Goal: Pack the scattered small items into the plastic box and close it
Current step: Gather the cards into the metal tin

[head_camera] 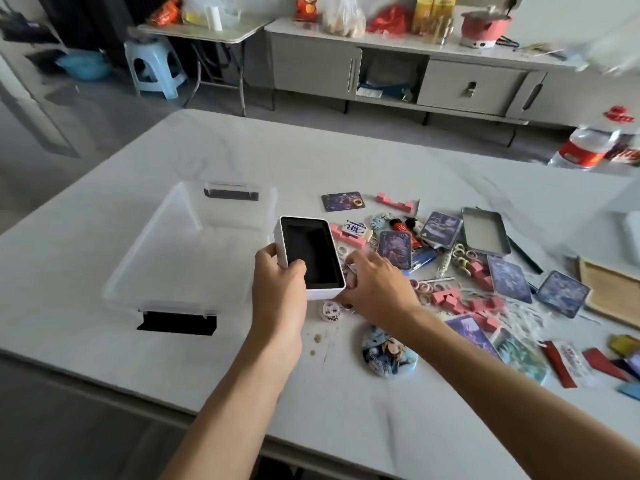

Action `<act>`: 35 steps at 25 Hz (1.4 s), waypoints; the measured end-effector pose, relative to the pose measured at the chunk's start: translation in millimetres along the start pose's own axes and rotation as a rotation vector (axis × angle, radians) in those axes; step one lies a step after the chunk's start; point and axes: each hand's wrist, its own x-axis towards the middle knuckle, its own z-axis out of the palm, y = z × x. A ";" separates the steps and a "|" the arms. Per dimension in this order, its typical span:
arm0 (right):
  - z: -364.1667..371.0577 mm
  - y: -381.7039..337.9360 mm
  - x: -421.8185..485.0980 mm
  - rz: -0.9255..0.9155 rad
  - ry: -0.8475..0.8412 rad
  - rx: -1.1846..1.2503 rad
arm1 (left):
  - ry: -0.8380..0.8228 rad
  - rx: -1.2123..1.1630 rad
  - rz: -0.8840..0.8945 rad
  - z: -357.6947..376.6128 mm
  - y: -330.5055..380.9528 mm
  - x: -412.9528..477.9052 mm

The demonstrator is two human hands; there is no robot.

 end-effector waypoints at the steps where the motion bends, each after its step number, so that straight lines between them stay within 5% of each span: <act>1: 2.0 -1.6 2.1 0.005 0.022 0.009 | 0.002 -0.022 -0.006 2.2 2.4 1.0; 6: -15.4 11.2 9.6 0.171 -0.038 0.442 | 0.005 -0.160 -0.109 10.1 10.6 6.3; 9: -41.3 45.5 23.6 0.366 0.121 0.640 | 0.006 -0.175 -0.174 13.6 12.3 7.7; 13: -46.8 73.0 38.1 0.520 0.085 0.396 | -0.029 -0.192 -0.231 15.6 15.5 8.9; 23: -40.9 72.2 54.0 0.582 0.030 0.326 | -0.102 -0.163 -0.289 16.5 14.7 15.3; 30: -44.9 46.3 60.0 0.568 0.005 0.002 | -0.117 -0.240 -0.294 20.9 10.7 15.6; 35: -51.2 49.5 54.9 0.543 0.091 0.141 | -0.102 -0.225 -0.310 21.8 10.8 18.9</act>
